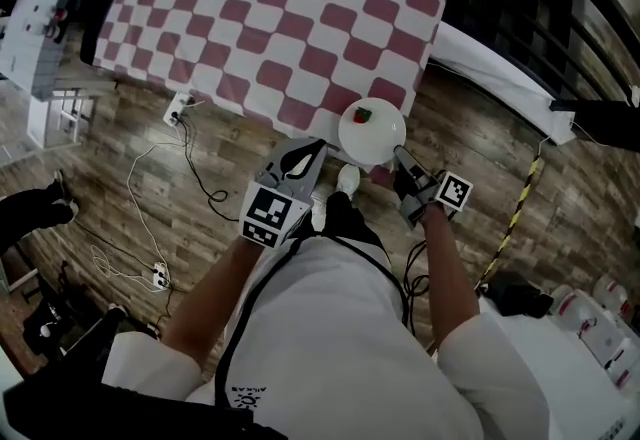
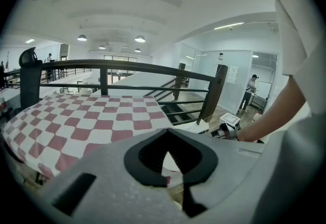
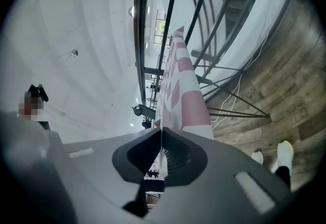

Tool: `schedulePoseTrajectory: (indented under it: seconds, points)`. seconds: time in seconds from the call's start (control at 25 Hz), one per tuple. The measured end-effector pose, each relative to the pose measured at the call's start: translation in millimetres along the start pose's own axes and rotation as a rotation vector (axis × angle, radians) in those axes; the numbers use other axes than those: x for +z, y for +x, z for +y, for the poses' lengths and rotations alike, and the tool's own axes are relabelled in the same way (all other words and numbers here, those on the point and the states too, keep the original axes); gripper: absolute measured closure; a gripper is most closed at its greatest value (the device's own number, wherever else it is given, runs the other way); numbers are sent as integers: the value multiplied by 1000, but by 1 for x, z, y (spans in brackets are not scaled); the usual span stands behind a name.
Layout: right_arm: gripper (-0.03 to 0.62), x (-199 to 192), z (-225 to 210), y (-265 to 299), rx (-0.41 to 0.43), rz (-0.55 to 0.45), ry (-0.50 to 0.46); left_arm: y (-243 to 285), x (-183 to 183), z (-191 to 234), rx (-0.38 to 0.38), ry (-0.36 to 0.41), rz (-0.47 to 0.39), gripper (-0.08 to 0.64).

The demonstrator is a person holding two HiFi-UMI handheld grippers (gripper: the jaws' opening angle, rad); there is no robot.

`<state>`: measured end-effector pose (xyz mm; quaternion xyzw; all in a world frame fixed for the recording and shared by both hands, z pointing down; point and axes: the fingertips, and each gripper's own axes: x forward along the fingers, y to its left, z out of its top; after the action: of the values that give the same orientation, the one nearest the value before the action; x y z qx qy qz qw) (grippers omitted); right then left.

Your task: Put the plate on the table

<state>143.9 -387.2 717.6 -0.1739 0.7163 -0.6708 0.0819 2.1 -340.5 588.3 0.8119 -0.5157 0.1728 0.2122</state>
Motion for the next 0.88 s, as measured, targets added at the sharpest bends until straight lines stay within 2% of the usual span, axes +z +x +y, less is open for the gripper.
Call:
schedulePoseTrajectory:
  seconds: [0.44, 0.88]
  points:
    - [577, -1, -13, 13, -108, 24, -15, -2, -2, 5, 11, -5, 3, 555]
    - [566, -3, -35, 13, -304, 6, -13, -6, 5, 6, -5, 11, -8, 555]
